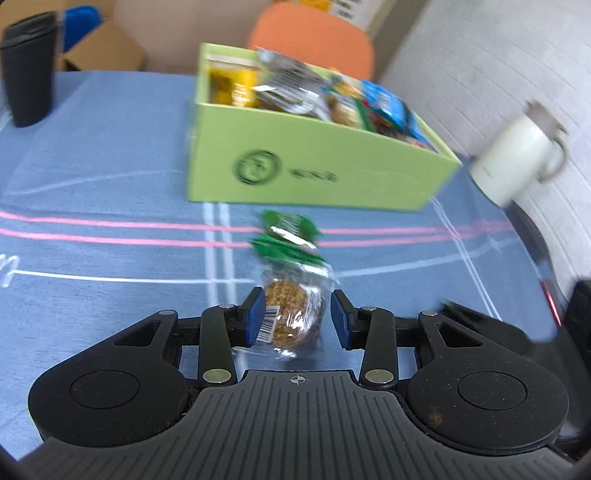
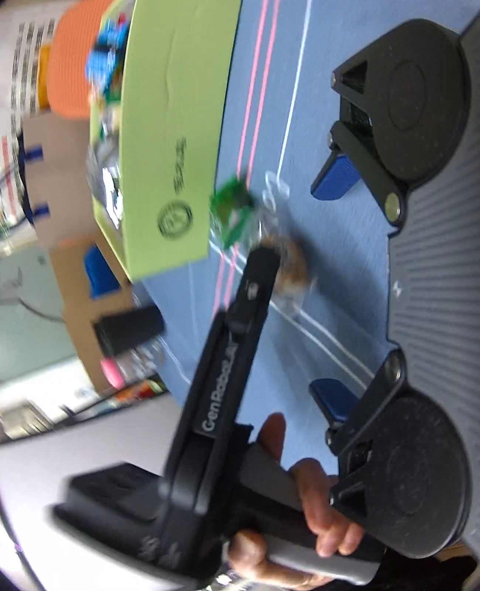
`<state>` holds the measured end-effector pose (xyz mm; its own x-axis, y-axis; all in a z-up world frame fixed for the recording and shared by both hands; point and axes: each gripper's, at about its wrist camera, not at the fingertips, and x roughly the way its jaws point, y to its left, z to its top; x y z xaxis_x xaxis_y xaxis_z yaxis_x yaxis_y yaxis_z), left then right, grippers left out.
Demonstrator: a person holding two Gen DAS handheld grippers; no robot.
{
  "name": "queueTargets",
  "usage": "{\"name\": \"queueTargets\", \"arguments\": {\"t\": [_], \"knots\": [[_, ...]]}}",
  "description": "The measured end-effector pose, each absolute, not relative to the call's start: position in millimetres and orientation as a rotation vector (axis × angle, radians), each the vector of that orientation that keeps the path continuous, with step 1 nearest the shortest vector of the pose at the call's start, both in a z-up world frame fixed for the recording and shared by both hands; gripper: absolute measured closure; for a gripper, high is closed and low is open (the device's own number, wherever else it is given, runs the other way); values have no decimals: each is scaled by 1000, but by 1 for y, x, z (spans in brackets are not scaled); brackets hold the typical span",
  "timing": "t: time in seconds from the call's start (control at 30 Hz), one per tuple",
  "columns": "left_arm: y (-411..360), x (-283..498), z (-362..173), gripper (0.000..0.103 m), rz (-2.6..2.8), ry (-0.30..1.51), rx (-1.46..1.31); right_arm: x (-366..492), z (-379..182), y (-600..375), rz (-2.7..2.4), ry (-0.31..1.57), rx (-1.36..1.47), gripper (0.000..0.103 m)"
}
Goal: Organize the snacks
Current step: 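Move the left tool to the green candy packet while the right tool approaches the granule bag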
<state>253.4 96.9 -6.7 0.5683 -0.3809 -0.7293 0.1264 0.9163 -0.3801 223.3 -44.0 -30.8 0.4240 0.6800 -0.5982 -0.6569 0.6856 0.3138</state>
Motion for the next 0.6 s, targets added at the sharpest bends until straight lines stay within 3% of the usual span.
{"name": "queueTargets", "arguments": {"t": [0.4,0.47,0.6], "knots": [[12,262,-25,83,-507,987,-335,210,-28,-123,615,763,5,1],[16,259,-19,79,-468,955,-330,209,-26,-130,567,750,2,1],[50,251,9,56,-276,815,-255,213,-25,-127,517,710,10,0]]}}
